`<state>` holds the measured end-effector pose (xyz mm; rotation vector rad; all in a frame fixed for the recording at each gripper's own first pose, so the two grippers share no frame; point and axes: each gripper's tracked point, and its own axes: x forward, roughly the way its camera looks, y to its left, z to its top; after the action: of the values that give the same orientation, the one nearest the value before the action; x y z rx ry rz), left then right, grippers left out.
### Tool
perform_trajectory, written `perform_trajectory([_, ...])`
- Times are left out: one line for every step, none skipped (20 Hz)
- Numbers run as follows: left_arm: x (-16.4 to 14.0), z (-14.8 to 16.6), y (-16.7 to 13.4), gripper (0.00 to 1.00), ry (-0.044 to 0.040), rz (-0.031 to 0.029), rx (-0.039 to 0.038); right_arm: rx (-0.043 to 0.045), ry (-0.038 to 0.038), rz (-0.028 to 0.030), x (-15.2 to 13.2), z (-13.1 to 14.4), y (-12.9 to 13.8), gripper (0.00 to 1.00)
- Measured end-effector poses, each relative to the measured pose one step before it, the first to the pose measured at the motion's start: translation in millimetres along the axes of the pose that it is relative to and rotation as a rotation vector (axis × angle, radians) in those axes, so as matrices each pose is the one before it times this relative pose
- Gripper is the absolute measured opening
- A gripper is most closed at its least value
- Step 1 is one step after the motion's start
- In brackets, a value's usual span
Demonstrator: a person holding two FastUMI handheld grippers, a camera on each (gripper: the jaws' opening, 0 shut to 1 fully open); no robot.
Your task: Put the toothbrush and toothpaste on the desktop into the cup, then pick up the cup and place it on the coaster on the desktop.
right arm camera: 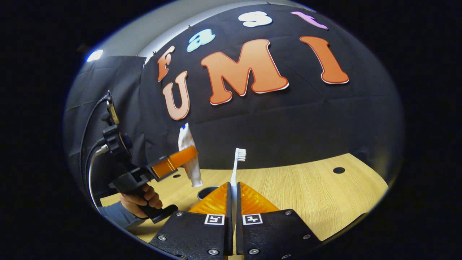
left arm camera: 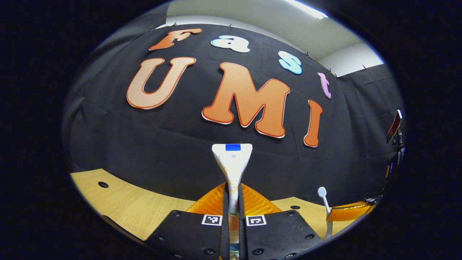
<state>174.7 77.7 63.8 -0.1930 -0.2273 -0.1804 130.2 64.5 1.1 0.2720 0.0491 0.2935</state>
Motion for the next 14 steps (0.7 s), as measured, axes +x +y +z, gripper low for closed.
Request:
perform_trajectory([5.1,-6.29,2.67,0.09,0.01494,-0.00692,-0.00185,0.00636,-0.01692,0.00427,2.72,4.09,-0.11,0.04])
perform_trajectory([3.91,-4.0,0.55,0.09,0.00922,-0.01434,-0.00263,0.00664,-0.00894,-0.00197,4.8,1.7,-0.92,0.04])
perform_trajectory([2.98,-1.9,1.1,0.09,-0.00233,-0.01201,-0.01363,0.00315,-0.00098,0.00008,3.74,-0.69,-0.58,0.04])
perform_trajectory([0.27,-5.51,3.1,0.1,0.00173,-0.00436,-0.00479,-0.00531,-0.00356,0.00716,2.16,0.99,1.23,0.04])
perform_trajectory([0.56,-3.55,4.29,0.09,0.00457,0.0037,0.002,-0.00271,-0.01135,0.0015,2.79,2.89,-0.48,0.04])
perform_trajectory([-3.89,-10.24,3.91,0.1,0.0068,0.00116,0.00026,0.00397,-0.0149,0.00552,3.47,4.26,1.27,0.04])
perform_trajectory([-1.47,-6.73,2.35,0.09,0.00973,-0.00362,-0.00682,0.0095,-0.01681,0.01229,3.83,5.01,3.87,0.04])
perform_trajectory([4.48,-6.72,-2.24,0.09,0.01604,-0.01107,-0.01054,0.00788,-0.01579,0.01073,4.25,4.07,4.14,0.04])
perform_trajectory([1.3,-5.58,-0.2,0.1,0.01062,-0.00598,-0.0058,0.0029,-0.01396,0.00878,4.72,2.82,4.22,0.04])
perform_trajectory([-1.04,-4.49,1.99,0.1,0.00608,0.0026,0.00234,-0.00109,-0.00922,0.00722,5.57,2.35,3.89,0.04])
perform_trajectory([-1.84,-3.05,2.51,0.14,0.005,0.00767,0.00779,-0.00189,-0.01107,0.01013,3.8,2.61,4.42,0.04])
perform_trajectory([-2.51,-2.81,2.33,0.1,0.004,0.00728,0.00445,0.00155,-0.01612,0.0079,5.87,2.72,3.73,0.04])
perform_trajectory([-4.2,-1.63,1.08,0.1,0.00825,0.00195,0.00419,0.00495,-0.02292,0.0069,4.67,3.46,3.75,0.04])
perform_trajectory([0.45,-0.98,-3.32,0.12,0.00237,-0.01163,0.0005,0.00128,-0.02056,-0.00026,6.9,3.63,0.23,0.04])
